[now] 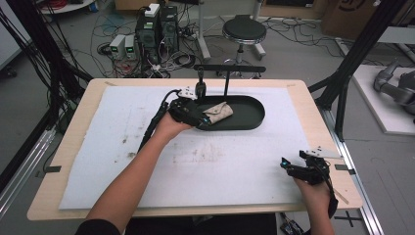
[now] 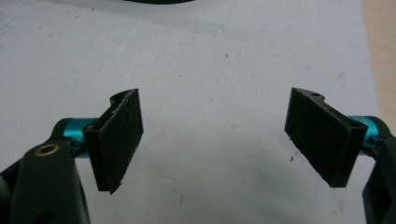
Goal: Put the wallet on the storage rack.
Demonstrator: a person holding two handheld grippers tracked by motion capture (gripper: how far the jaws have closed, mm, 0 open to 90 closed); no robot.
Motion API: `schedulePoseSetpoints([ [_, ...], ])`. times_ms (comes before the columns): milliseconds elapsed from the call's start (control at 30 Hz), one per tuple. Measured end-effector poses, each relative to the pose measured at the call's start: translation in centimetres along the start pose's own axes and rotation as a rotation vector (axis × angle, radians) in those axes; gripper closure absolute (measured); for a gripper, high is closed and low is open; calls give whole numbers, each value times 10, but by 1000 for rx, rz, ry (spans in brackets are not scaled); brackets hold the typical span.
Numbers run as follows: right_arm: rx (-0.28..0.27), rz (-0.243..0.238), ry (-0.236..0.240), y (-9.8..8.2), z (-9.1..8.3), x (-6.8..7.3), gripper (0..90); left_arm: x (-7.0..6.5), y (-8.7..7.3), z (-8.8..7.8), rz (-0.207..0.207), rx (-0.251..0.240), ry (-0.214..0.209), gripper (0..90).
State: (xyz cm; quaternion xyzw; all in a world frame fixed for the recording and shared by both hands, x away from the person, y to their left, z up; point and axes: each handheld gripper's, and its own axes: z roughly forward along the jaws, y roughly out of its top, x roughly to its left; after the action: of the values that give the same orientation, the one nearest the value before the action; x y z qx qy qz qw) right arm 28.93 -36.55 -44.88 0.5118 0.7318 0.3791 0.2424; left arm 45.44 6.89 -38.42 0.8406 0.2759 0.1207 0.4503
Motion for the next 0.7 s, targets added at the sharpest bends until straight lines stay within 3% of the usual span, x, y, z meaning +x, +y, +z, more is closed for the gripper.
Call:
schedulePoseSetpoints([
  [433,9,-36,27,13,19,8,198,-3,-30,-46,-14,-51,18,230],
  [700,13,-57,43,19,27,16,198,-15,-66,-80,-31,-96,51,230],
])
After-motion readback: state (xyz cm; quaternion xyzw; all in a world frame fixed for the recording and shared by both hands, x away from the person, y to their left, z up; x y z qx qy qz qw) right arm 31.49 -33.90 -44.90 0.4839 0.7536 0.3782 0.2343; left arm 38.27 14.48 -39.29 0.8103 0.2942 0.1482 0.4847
